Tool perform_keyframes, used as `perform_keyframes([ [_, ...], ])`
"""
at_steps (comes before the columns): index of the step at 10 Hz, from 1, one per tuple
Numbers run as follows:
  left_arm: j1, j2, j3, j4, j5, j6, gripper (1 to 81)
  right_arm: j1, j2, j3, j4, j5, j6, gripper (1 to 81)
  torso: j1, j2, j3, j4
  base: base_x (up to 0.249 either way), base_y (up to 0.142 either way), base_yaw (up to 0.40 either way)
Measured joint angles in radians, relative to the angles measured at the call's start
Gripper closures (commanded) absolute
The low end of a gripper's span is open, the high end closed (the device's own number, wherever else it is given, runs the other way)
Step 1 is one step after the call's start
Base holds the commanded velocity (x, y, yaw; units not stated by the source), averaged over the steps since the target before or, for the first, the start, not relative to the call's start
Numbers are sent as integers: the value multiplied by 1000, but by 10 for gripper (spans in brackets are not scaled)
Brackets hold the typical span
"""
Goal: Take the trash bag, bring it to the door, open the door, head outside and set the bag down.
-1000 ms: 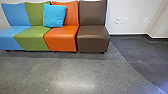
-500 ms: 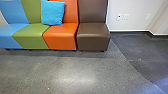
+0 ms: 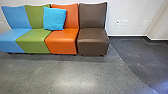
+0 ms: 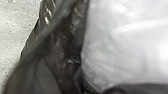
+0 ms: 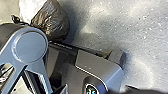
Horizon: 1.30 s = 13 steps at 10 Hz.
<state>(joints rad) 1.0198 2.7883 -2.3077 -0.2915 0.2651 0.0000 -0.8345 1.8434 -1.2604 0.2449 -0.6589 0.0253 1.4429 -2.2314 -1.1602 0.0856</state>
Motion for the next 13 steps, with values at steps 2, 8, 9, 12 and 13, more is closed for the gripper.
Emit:
perform_keyframes([
  [2, 16, -15, 18, 1, 0, 0, 811, -40, 45, -49, -16, 35, -1, 10, -47, 72, 53, 0, 0, 0, 0],
  [8, 49, -20, 17, 7, -26, 5, 811, -160, 192, -201, -59, 133, -18, 10, -182, 281, 91, 0, 0, 0, 0],
  [9, 58, -24, 17, 7, -30, 7, 811, -188, 214, -222, -62, 151, -24, 10, -205, 317, 91, 0, 0, 0, 0],
  [12, 62, -29, 9, 15, -39, 7, 811, -259, 257, -273, -68, 226, -52, 10, -275, 426, 91, 0, 0, 0, 0],
  [13, 62, -29, 8, 15, -46, 7, 811, -286, 260, -267, -69, 251, -70, 10, -298, 462, 91, 0, 0, 0, 0],
])
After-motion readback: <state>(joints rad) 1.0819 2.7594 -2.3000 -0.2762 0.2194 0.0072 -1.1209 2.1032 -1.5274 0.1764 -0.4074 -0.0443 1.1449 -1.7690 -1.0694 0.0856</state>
